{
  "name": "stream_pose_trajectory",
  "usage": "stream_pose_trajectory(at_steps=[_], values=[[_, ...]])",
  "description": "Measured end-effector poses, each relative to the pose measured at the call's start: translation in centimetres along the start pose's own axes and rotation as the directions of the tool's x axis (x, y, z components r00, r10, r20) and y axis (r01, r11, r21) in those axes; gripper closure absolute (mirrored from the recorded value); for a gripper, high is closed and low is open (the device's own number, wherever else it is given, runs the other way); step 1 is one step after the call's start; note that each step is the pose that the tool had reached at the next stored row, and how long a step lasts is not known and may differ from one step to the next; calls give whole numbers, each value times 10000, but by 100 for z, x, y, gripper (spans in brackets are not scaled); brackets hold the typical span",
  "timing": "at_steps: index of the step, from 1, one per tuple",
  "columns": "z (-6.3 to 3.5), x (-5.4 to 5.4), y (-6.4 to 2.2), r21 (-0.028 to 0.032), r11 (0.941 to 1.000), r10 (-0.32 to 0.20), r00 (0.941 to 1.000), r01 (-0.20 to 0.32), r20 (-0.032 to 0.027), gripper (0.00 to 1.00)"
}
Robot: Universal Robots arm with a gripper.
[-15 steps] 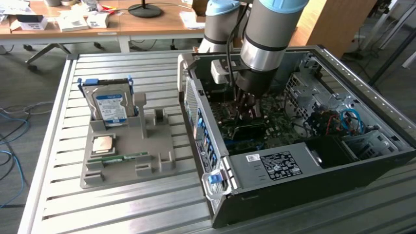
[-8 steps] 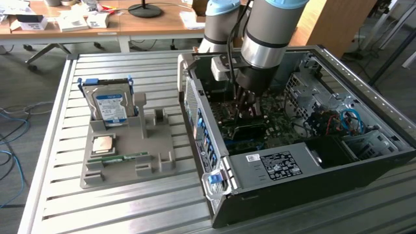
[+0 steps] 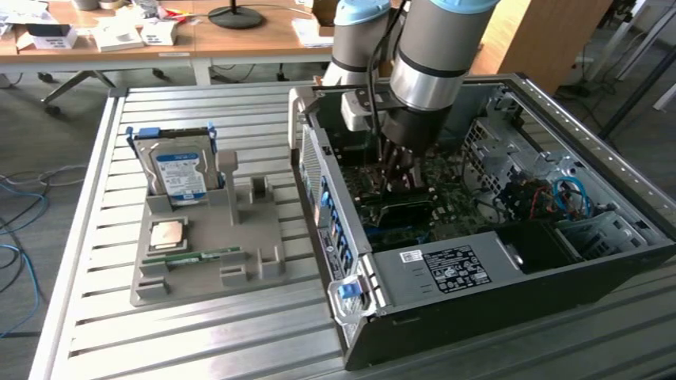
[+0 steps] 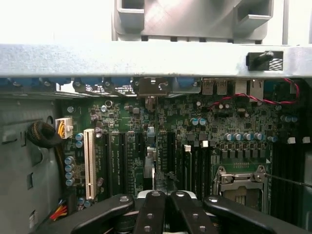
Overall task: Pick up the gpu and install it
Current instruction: 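Press down on the gpu until it lock into place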
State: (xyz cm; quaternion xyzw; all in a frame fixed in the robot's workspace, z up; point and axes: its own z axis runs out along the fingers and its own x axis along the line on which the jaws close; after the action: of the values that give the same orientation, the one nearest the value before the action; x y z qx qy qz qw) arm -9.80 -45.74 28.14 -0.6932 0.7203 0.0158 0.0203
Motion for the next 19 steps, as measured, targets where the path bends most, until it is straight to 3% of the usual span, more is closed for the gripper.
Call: stream_pose_trajectory(at_steps=[6,13,19], values=[[1,5,213,25,10000,-1,10000,1,4,89],[-1,9,359,29,10000,-1,10000,1,4,89],[-1,9,371,32,10000,-2,10000,2,12,89]])
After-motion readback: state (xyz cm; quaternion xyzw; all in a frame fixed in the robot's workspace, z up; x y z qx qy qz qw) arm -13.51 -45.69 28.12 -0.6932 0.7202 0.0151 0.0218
